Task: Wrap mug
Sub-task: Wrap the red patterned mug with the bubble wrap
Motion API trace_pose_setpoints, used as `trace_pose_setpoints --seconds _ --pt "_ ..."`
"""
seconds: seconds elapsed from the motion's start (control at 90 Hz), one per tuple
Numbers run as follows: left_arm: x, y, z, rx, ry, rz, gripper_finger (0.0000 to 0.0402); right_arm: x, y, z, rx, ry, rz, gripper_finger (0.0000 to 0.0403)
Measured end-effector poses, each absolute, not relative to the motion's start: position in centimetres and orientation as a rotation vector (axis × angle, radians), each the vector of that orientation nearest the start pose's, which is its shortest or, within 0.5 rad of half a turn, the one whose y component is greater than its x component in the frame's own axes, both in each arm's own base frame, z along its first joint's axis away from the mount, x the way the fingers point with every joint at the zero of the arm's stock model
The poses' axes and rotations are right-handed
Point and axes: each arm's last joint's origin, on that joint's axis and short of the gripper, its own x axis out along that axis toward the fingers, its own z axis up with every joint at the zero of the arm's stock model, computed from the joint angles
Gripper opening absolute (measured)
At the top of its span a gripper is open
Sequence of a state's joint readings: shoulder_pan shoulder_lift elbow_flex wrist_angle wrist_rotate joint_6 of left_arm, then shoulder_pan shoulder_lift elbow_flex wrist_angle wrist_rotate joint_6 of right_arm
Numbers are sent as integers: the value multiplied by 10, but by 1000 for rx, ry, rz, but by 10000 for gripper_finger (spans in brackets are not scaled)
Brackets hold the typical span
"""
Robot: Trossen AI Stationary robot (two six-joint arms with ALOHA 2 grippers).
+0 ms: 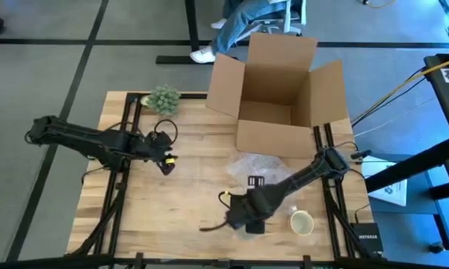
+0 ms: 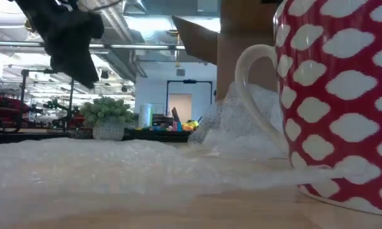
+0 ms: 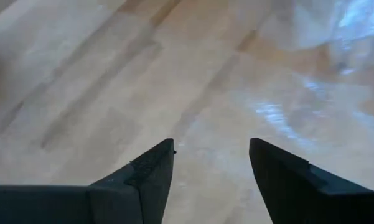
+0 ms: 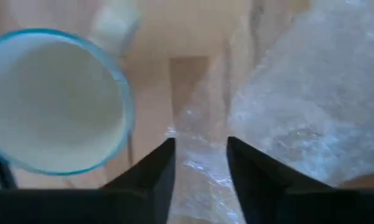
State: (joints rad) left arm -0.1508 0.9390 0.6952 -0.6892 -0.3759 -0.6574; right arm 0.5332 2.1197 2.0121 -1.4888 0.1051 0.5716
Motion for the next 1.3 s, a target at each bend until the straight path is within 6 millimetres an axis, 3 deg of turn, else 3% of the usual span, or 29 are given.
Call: trace_pose_setpoints --seconds 0.267,0.511,0.7,0.856,1.1,1.211,1.3 --pt "177 -30 247 -395 720 399 191 348 217 254 -55 1500 -67 245" --pt "177 -43 250 -413 692 336 191 355 221 245 -6 1433 -32 252" --pt "176 -49 249 -390 695 315 191 356 222 216 58 1453 -23 249" --pt "176 -49 249 -376 683 330 191 360 216 202 117 1456 -27 195" --pt "176 -49 250 -340 684 326 191 360 206 194 91 1487 -42 21" --pt "176 -49 249 -340 685 326 191 361 205 201 71 1496 -14 18" --pt "176 -49 249 -335 685 325 191 362 203 217 52 1496 -1 14"
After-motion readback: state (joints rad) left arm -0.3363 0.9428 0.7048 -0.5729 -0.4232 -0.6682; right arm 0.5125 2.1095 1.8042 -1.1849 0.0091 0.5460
